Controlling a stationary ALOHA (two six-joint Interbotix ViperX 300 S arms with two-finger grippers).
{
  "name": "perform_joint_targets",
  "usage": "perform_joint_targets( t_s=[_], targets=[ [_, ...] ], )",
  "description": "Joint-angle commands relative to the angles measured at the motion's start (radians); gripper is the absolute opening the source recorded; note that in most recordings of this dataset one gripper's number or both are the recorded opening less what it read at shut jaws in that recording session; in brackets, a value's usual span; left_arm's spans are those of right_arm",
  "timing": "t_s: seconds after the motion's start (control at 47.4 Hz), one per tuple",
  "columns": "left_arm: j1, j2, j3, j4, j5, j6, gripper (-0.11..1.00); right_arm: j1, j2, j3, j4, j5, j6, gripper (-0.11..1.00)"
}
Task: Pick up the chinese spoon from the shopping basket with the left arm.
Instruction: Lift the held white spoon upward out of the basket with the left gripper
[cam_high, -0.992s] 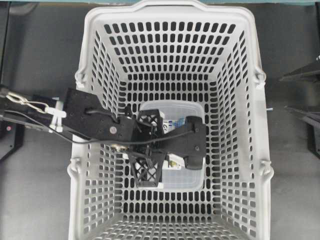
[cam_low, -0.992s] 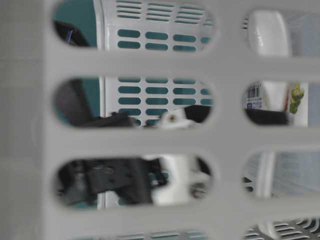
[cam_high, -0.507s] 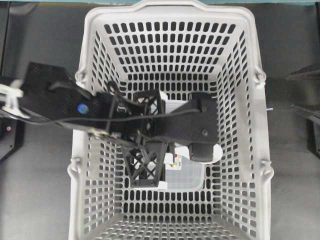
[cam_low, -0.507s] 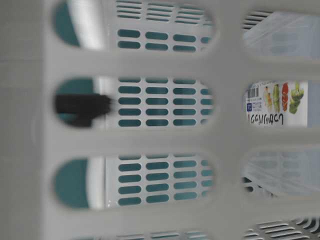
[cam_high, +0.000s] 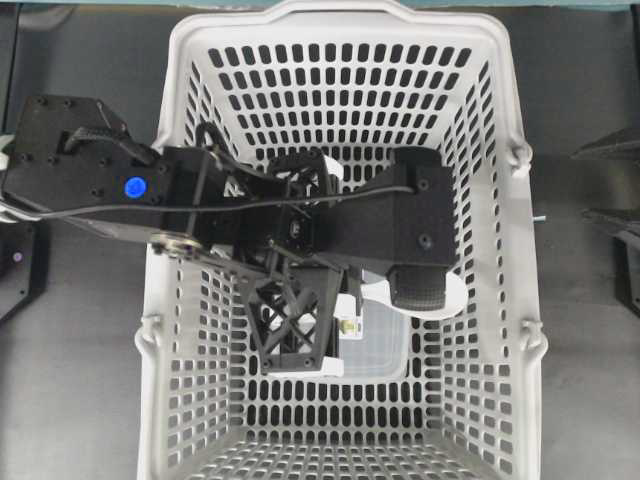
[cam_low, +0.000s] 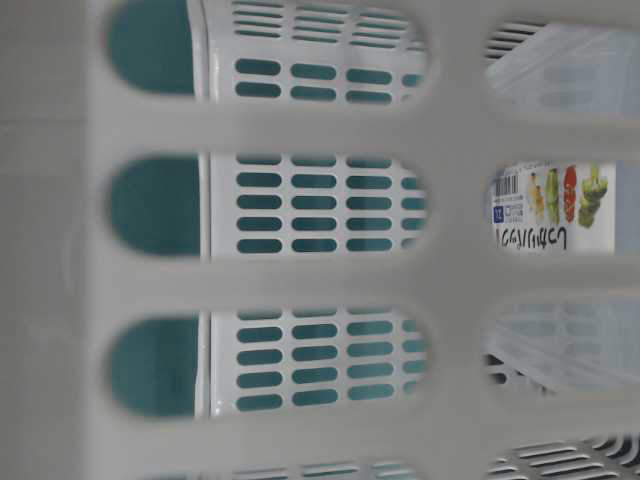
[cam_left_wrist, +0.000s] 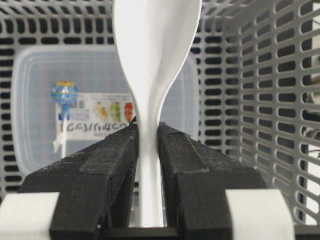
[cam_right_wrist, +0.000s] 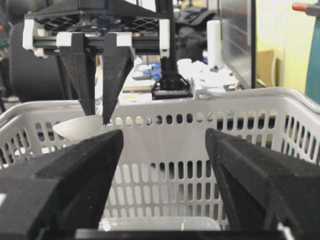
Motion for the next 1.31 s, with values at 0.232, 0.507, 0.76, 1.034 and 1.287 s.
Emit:
perform_joint_targets(
  t_s=[0.232, 0.507, 0.76, 1.034, 1.287],
  targets=[
    [-0.002, -0.012, -0.006, 0.003, -0.003, -0.002, 0.12, -0.002, 0.006, -0.008, 0.003, -0.005, 0.002, 0.65],
    [-0.002, -0.003, -0.005, 0.003, -0.003, 0.006, 0.12, -0.002, 0.006, -0.002, 0.003, -0.005, 0.003, 0.65],
    [-0.002, -0.005, 0.003, 0.003, -0.003, 0.006, 0.12, -0.002, 0.006, -0.002, 0.003, -0.005, 0.003, 0.65],
    [-0.002, -0.005, 0.005, 0.003, -0.003, 0.008, 0.12, -0.002, 0.006, 0.0, 0.003, -0.005, 0.003, 0.65],
    [0.0, -0.005, 0.005, 0.003, -0.003, 0.008, 0.12, -0.002, 0.006, 0.0, 0.003, -0.003, 0.003, 0.65]
  ],
)
